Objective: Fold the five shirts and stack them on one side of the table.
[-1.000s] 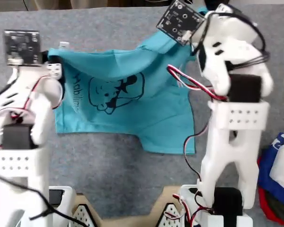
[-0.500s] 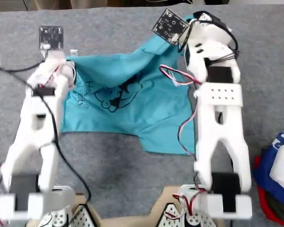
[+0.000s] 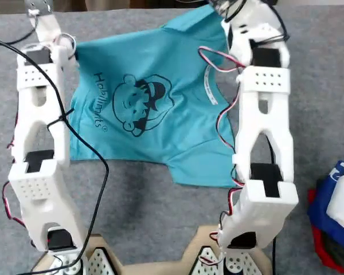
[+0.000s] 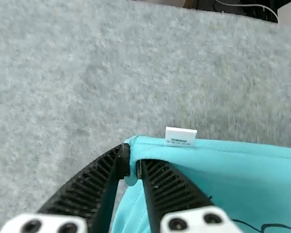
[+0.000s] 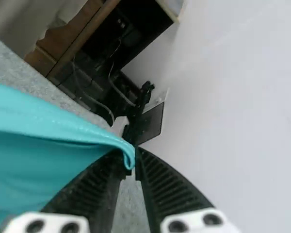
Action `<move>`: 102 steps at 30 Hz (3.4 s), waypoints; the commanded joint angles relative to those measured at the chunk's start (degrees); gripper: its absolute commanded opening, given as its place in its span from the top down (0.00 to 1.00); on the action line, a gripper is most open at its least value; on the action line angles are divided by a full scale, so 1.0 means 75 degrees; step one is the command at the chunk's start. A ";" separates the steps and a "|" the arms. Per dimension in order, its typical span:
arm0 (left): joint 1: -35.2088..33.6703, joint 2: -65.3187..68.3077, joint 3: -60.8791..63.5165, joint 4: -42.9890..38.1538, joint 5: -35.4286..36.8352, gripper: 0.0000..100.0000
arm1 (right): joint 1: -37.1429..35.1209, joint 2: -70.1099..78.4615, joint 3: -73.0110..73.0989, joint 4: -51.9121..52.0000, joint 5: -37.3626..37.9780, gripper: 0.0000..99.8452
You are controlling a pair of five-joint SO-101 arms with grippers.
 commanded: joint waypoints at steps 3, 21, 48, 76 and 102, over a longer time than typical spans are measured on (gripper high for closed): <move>-0.0152 0.0217 -0.2004 0.2110 -0.0574 0.98 | 0.0158 0.0006 -0.1940 0.3423 -0.0047 1.00; 0.0574 0.0604 -0.1653 0.5638 -0.1993 0.98 | 0.0322 -0.0158 -0.2081 0.8041 0.1008 1.00; 0.0316 0.0557 -0.0492 0.5755 -0.2356 0.98 | -0.0018 -0.5644 0.7766 0.5392 0.1582 1.00; 0.0281 -0.1600 0.3130 0.4642 -0.2860 0.98 | 0.0440 -0.8047 1.0168 0.5029 0.1840 1.00; 0.0152 -0.2971 0.6576 0.2637 -0.2966 0.98 | -0.0123 -0.9266 0.9219 0.6845 0.1688 1.00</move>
